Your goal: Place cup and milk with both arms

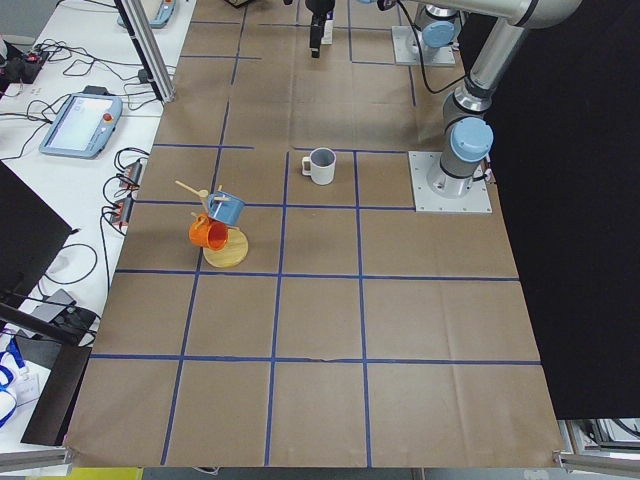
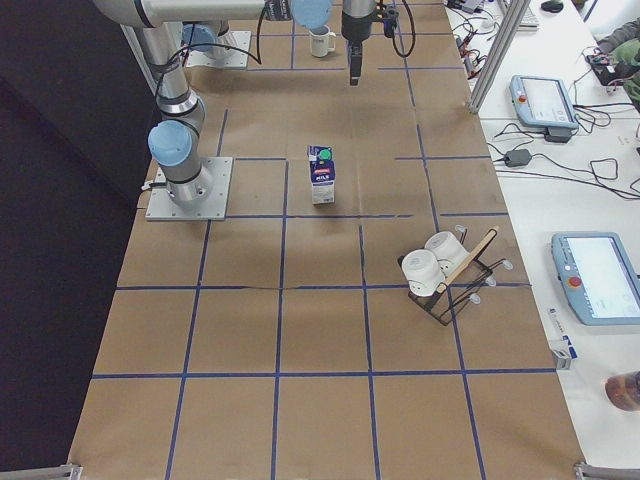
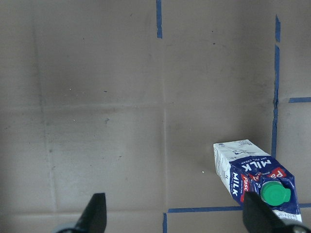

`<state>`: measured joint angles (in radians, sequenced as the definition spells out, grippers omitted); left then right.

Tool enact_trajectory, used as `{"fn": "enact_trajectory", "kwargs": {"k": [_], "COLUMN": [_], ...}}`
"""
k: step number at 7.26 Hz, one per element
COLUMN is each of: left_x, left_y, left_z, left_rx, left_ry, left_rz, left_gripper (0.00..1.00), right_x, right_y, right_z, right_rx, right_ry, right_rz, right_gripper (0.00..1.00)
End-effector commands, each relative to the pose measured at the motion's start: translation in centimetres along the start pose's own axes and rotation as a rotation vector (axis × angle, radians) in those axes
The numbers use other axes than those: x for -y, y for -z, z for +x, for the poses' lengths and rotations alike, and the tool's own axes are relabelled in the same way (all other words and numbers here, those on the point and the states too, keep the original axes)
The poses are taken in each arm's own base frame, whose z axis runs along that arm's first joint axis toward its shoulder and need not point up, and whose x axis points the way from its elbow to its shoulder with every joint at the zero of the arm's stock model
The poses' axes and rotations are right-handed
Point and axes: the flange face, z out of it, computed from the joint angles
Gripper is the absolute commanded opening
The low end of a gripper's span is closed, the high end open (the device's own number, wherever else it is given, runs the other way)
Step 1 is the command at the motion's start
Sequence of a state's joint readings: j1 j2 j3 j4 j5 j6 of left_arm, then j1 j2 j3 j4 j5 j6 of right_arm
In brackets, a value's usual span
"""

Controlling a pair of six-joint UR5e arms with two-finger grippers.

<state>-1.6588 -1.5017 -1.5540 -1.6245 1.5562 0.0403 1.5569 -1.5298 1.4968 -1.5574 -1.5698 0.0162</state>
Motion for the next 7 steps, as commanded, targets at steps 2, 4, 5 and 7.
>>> {"fn": "enact_trajectory", "kwargs": {"k": [2,4,5,7], "left_x": [0.0,0.0,0.0,0.0], "left_y": [0.1,0.0,0.0,0.0], "left_z": [-0.4,-0.4,-0.4,-0.5], "left_rx": [0.0,-0.001,-0.001,0.001], "left_ry": [0.003,0.001,0.001,0.0], "left_rz": [0.0,-0.001,-0.003,-0.004], "left_gripper": [1.0,1.0,1.0,1.0], "right_x": [0.0,-0.2,-0.1,-0.9], "right_y": [0.7,0.7,0.2,0.1], "right_z": [-0.1,-0.2,-0.2,-0.3], "right_rx": [0.007,0.007,0.007,0.003], "right_ry": [-0.001,0.001,-0.008,-0.035], "right_rz": [0.015,0.013,0.002,-0.058], "right_gripper": [1.0,1.0,1.0,1.0]}}
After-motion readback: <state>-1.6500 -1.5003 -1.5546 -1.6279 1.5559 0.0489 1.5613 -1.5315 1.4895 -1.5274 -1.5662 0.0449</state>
